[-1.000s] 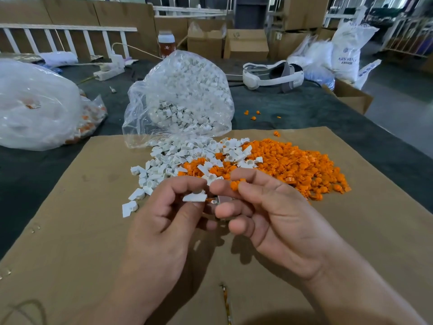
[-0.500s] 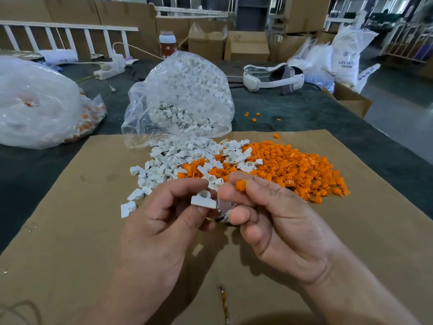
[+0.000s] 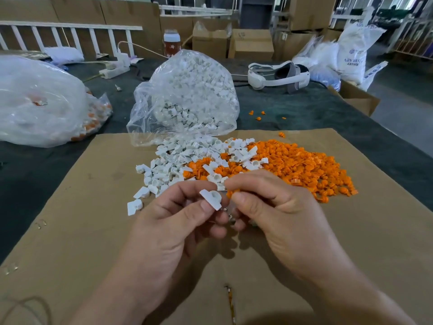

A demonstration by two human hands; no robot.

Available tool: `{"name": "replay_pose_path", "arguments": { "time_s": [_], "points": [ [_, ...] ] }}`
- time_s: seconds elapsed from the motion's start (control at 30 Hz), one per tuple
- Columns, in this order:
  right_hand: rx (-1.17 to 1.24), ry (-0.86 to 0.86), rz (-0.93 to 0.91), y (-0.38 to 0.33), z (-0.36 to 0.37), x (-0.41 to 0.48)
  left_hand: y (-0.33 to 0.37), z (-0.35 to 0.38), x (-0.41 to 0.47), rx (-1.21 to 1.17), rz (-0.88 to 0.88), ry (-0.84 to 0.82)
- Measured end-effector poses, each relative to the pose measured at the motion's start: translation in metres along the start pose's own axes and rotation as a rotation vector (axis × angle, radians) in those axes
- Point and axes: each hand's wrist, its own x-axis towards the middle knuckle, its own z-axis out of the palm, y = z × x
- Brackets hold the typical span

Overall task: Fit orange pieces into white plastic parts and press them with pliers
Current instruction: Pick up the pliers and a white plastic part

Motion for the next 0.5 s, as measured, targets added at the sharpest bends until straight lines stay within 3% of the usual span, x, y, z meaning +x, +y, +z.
{"name": "replay_pose_path", "arguments": {
  "time_s": [0.23,0.5],
  "points": [
    [-0.173,0.018,-0.078,-0.0060,0.0064,-0.0050,0.0021,-0.0053,0.0012,-0.001,-0.103,-0.021],
    [-0.606,-0.006,-0.247,-0.0064,0.0071,-0.0032,0.0002,-0.0033,0.0014,0.102,-0.067,0.051]
  ]
}}
